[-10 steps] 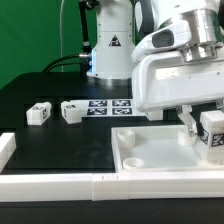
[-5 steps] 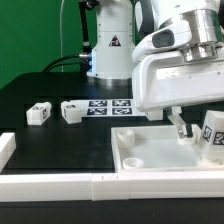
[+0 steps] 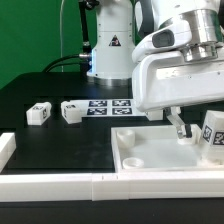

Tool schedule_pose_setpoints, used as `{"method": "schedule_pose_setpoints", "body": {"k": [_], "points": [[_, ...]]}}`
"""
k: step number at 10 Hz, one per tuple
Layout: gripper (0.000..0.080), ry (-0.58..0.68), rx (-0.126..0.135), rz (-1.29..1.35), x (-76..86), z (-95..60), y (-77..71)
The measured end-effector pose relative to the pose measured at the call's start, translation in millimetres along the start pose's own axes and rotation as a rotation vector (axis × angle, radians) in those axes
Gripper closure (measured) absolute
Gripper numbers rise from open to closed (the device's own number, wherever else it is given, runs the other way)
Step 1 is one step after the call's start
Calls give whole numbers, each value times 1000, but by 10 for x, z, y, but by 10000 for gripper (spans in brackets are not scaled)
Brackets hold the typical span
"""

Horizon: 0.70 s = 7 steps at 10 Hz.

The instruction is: Assemble one leg

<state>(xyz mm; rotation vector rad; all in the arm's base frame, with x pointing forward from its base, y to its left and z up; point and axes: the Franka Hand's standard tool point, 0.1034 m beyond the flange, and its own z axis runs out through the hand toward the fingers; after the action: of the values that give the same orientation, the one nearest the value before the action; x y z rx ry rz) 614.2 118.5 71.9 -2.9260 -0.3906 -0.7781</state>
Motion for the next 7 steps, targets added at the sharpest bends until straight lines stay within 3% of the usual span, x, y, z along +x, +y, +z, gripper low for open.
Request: {"method": "schedule_pose_setpoints", "body": {"k": [2, 4, 7], "points": [[150, -57, 8, -7, 26, -93, -35], [150, -85, 13, -7, -11, -73, -52], [150, -365, 56, -3, -67, -85, -80]]}}
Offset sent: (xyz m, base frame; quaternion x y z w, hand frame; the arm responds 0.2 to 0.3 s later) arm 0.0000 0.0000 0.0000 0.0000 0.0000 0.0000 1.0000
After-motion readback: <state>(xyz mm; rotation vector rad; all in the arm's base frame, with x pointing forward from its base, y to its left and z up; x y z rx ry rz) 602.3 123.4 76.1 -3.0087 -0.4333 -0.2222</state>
